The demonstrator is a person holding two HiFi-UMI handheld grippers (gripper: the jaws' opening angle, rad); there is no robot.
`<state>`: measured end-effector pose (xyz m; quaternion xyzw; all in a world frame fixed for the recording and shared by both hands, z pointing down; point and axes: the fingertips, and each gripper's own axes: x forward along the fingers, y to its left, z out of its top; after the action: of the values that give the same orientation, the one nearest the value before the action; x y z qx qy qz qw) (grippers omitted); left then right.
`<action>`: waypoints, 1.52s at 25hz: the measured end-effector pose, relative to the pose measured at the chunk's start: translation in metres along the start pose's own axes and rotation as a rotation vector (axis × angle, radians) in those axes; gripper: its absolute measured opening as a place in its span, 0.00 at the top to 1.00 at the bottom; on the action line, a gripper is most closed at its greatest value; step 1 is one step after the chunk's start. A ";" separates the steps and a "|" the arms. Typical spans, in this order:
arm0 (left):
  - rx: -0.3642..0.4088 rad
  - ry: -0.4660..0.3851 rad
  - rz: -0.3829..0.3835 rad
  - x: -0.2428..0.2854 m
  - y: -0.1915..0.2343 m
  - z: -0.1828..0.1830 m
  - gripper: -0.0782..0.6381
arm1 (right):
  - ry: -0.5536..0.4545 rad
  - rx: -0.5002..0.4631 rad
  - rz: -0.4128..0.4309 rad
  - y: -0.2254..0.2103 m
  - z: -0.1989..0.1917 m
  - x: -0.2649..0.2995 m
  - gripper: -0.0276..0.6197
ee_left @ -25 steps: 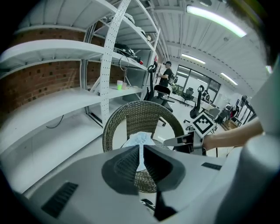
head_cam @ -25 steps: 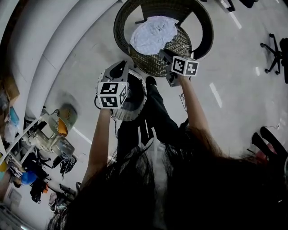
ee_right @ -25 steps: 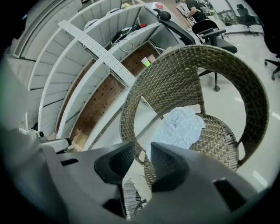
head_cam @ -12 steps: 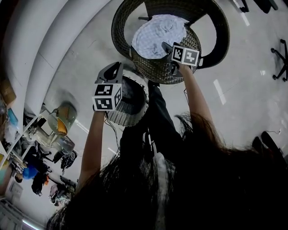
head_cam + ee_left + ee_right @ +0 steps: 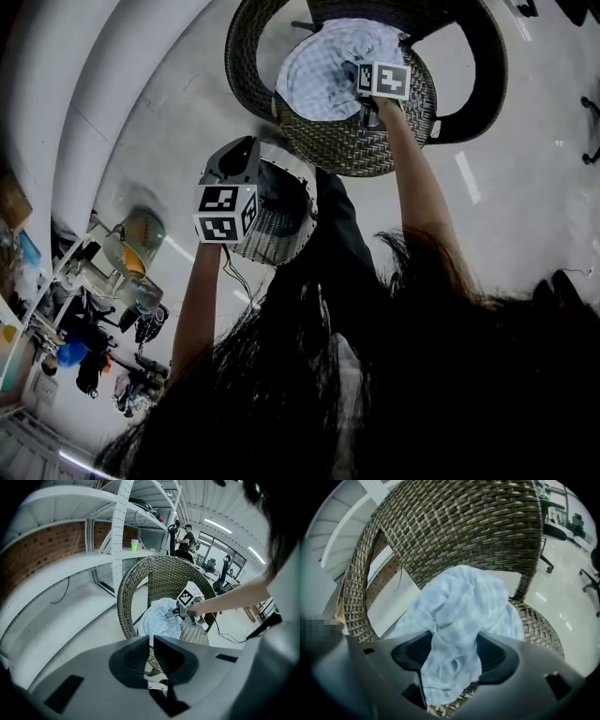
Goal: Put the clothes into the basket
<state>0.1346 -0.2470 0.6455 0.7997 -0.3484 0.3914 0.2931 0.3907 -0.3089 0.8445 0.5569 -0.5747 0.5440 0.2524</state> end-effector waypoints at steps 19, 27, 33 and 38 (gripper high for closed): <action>-0.117 -0.031 0.051 -0.021 0.007 -0.029 0.84 | 0.038 0.169 0.077 0.013 -0.052 -0.009 0.80; -0.122 -0.086 0.065 -0.075 0.000 -0.041 0.84 | -0.038 0.448 0.254 0.051 -0.107 -0.068 0.82; -0.127 -0.125 0.094 -0.120 0.003 -0.065 0.84 | -0.121 0.484 0.351 0.083 -0.115 -0.123 0.83; -0.124 -0.190 0.101 -0.171 -0.001 -0.080 0.84 | -0.157 0.388 0.396 0.118 -0.121 -0.177 0.83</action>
<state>0.0245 -0.1309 0.5454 0.7949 -0.4383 0.3056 0.2876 0.2894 -0.1592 0.6796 0.5121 -0.5751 0.6377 -0.0153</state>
